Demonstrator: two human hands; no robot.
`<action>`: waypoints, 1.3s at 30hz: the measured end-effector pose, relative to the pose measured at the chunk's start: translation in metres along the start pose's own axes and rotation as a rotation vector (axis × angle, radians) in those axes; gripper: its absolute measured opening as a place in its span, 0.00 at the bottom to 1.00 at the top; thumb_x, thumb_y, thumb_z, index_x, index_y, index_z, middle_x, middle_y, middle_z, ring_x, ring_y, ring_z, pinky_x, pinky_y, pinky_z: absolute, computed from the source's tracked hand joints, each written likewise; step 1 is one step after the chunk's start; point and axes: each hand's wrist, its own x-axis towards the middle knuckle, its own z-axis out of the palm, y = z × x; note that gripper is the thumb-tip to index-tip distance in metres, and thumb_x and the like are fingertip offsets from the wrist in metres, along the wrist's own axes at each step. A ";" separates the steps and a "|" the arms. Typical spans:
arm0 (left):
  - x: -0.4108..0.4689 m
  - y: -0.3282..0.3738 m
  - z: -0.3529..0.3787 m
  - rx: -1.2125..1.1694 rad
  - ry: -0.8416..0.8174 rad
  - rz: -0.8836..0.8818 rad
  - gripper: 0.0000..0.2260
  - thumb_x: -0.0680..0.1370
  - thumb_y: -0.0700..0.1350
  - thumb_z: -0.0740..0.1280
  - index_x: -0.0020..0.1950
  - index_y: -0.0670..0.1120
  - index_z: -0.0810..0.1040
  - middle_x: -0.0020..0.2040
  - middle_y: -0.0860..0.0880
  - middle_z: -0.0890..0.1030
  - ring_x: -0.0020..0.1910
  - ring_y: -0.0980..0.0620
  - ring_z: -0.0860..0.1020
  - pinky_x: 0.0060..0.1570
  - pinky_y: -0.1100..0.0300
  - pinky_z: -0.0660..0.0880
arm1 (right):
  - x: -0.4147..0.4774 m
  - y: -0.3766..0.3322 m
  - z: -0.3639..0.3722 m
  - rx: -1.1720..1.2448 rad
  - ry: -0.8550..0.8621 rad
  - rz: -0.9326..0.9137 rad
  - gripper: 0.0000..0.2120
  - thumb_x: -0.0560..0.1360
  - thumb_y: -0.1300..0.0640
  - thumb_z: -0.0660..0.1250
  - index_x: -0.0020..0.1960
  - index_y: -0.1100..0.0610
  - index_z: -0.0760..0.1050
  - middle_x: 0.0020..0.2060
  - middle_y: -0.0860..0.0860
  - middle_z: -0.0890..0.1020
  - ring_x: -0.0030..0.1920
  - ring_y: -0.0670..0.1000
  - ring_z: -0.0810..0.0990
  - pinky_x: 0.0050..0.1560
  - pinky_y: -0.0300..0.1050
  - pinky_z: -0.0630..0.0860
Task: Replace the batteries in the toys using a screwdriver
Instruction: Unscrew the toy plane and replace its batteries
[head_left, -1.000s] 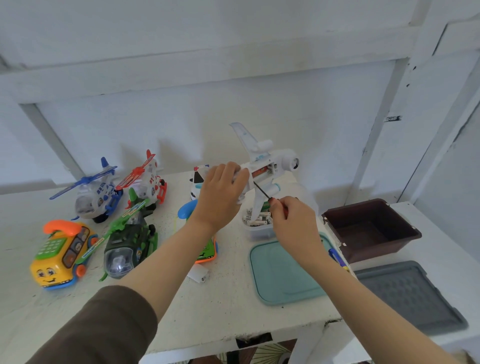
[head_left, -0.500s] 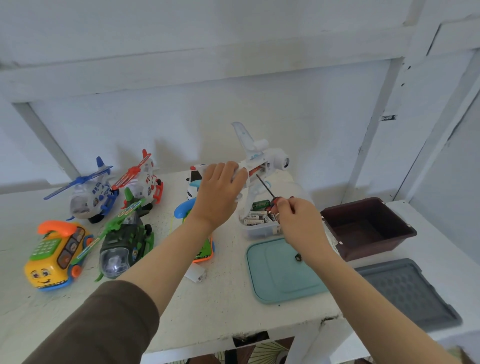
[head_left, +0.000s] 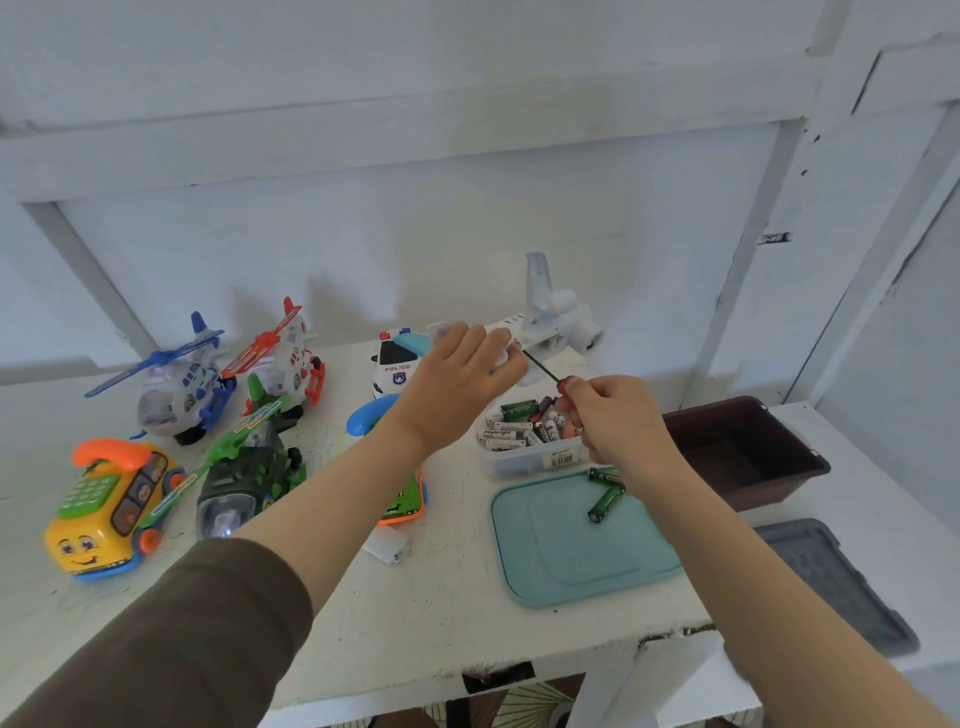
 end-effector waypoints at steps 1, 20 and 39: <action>0.000 0.000 0.000 0.000 0.000 0.003 0.17 0.68 0.30 0.61 0.54 0.42 0.69 0.48 0.41 0.80 0.41 0.43 0.77 0.48 0.52 0.66 | 0.000 0.000 -0.001 -0.007 -0.002 0.008 0.18 0.79 0.56 0.62 0.33 0.59 0.78 0.18 0.44 0.72 0.19 0.42 0.65 0.28 0.39 0.61; -0.037 -0.019 -0.089 -0.843 0.158 -1.126 0.23 0.65 0.52 0.78 0.54 0.50 0.72 0.49 0.49 0.74 0.45 0.55 0.73 0.42 0.65 0.71 | -0.041 0.045 -0.004 -0.543 -0.246 -0.312 0.08 0.71 0.54 0.73 0.39 0.47 0.74 0.35 0.40 0.79 0.41 0.44 0.78 0.45 0.41 0.74; -0.128 0.052 -0.179 -1.221 0.017 -1.313 0.18 0.59 0.57 0.76 0.45 0.59 0.76 0.43 0.54 0.80 0.35 0.54 0.77 0.31 0.60 0.75 | -0.037 0.048 0.031 -0.944 -0.400 -0.488 0.11 0.75 0.47 0.67 0.48 0.54 0.78 0.50 0.48 0.77 0.48 0.49 0.74 0.46 0.43 0.71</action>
